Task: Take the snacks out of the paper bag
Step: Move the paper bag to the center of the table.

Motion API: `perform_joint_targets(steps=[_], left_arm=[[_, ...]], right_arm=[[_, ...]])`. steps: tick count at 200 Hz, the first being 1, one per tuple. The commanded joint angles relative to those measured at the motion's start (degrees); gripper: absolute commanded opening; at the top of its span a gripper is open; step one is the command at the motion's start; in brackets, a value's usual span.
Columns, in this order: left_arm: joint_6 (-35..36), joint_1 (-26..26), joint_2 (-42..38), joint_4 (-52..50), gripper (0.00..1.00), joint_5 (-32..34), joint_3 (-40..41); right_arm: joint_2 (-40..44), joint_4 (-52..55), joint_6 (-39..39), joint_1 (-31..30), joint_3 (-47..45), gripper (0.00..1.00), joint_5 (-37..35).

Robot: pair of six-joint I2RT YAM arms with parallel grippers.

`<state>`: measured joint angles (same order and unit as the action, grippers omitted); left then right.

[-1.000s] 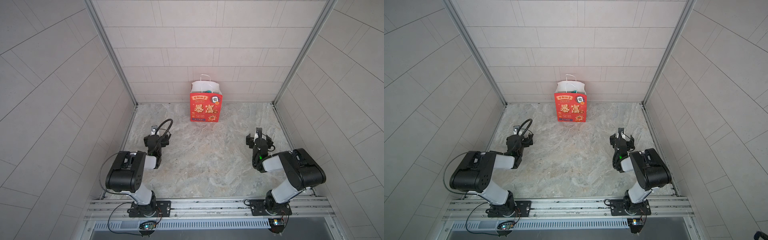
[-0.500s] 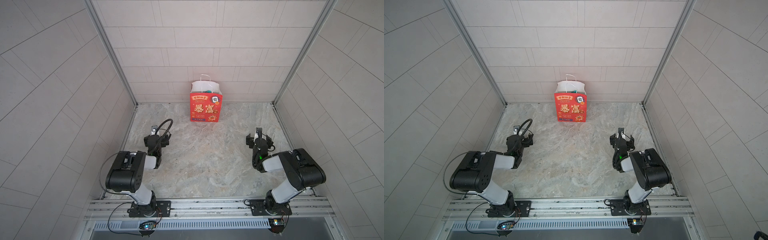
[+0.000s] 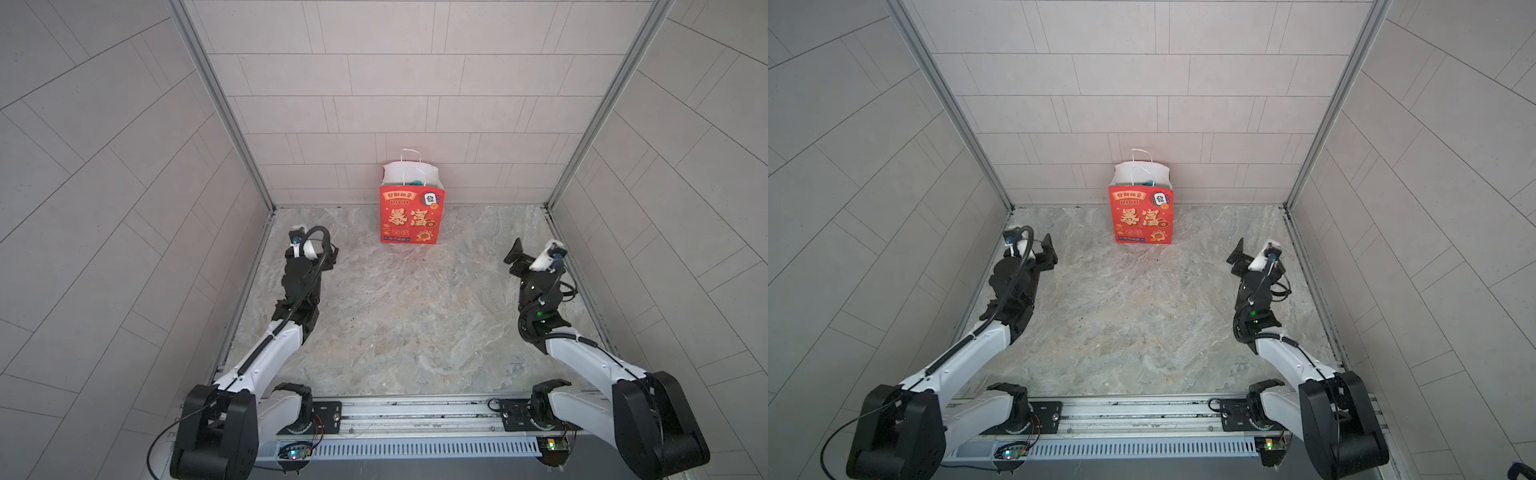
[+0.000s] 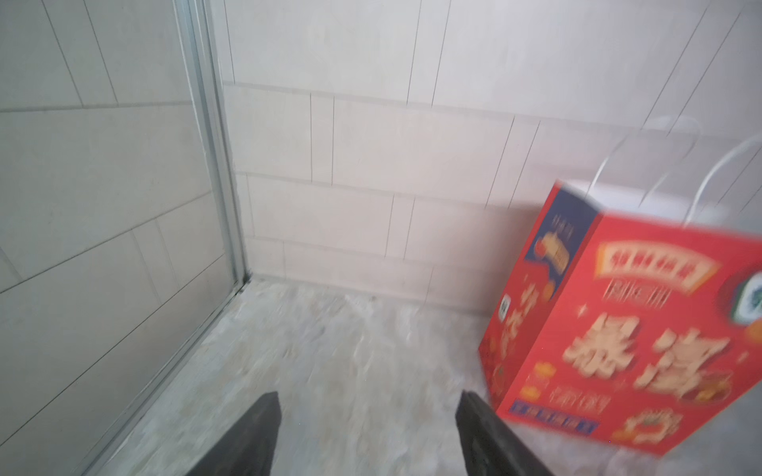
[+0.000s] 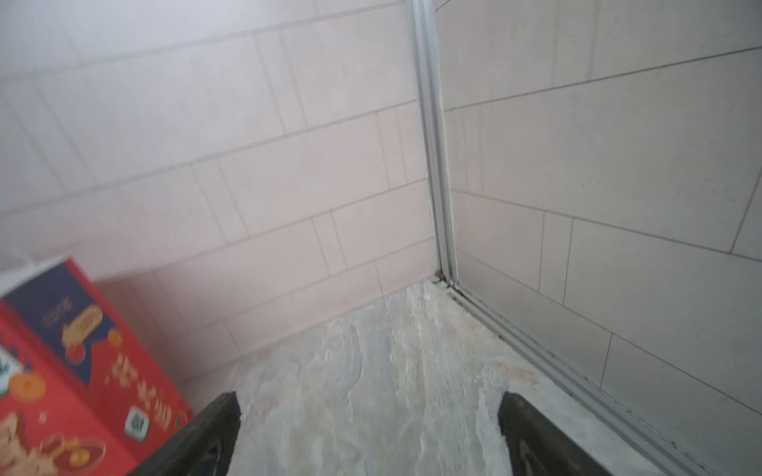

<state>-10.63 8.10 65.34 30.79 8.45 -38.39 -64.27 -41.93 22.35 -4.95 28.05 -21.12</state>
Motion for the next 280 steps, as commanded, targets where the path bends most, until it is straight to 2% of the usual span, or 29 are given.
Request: perform_joint_targets(steps=[1,5,14,23,27,39,47,54,66,97,121,144,167,208,251,280], left_arm=[[-12.14,-3.65,8.69,-13.76,0.39,-14.45,-12.88],[-13.56,-4.49,10.97,-13.99,0.36,-17.0,-14.8],[-15.37,-5.59,16.1,-14.12,0.34,-20.73,-18.8],[-15.53,-5.95,20.82,-15.76,0.32,-22.8,-22.56],[-15.09,-5.94,22.85,-16.83,0.31,-23.86,-24.66],[-14.25,-5.9,28.75,-20.02,0.26,-27.42,-30.9],[-14.1,-5.9,32.94,-22.05,0.22,-29.66,-34.94],[-13.97,-5.91,36.14,-23.24,0.2,-31.3,-38.34],[-14.67,-6.02,41.6,-25.73,0.1,-33.8,-43.97],[-16.89,-5.65,54.19,-27.3,0.0,-41.42,-57.74],[-17.14,-4.44,63.05,-28.21,0.0,-43.26,-66.98],[-20.83,-3.89,71.81,-29.95,0.0,-46.5,-76.82],[-22.31,-2.87,77.12,-28.42,0.0,-46.15,-81.86],[-24.23,-0.85,87.83,-32.8,0.0,-48.11,-95.53],[-26.95,-0.25,91.82,-29.11,0.0,-49.79,-97.59],[-27.1,-0.29,89.69,-26.42,0.0,-50.72,-93.52]], right_arm=[[-5.92,21.24,6.49,1.36,13.65,0.75,18.78],[-7.53,23.18,5.35,1.23,16.19,0.68,19.65],[-11.62,25.33,6.38,1.56,20.53,0.62,21.37],[-16.13,27.25,8.01,2.85,24.96,0.43,26.16],[-18.34,28.72,8.61,3.25,27.31,0.38,28.25],[-25.32,33.66,7.88,3.37,34.87,0.32,33.54],[-29.94,36.58,6.97,3.43,40.06,0.24,36.71],[-34.08,38.79,6.66,3.29,44.19,0.23,38.73],[-41.42,43.37,6.47,3.29,52.5,0.18,41.83],[-58.86,53.8,6.66,3.06,73.43,0.05,50.81],[-66.06,53.7,6.66,1.94,81.47,0.02,51.04],[-73.55,56.35,9.0,1.2,91.38,0.0,53.69],[-78.33,56.38,9.83,0.13,97.94,0.0,55.1],[-87.35,53.26,14.47,-0.76,107.84,0.0,58.42],[-93.12,46.53,19.19,-1.81,113.4,0.0,62.88],[-93.67,42.94,20.97,-2.29,113.4,0.0,65.33]])
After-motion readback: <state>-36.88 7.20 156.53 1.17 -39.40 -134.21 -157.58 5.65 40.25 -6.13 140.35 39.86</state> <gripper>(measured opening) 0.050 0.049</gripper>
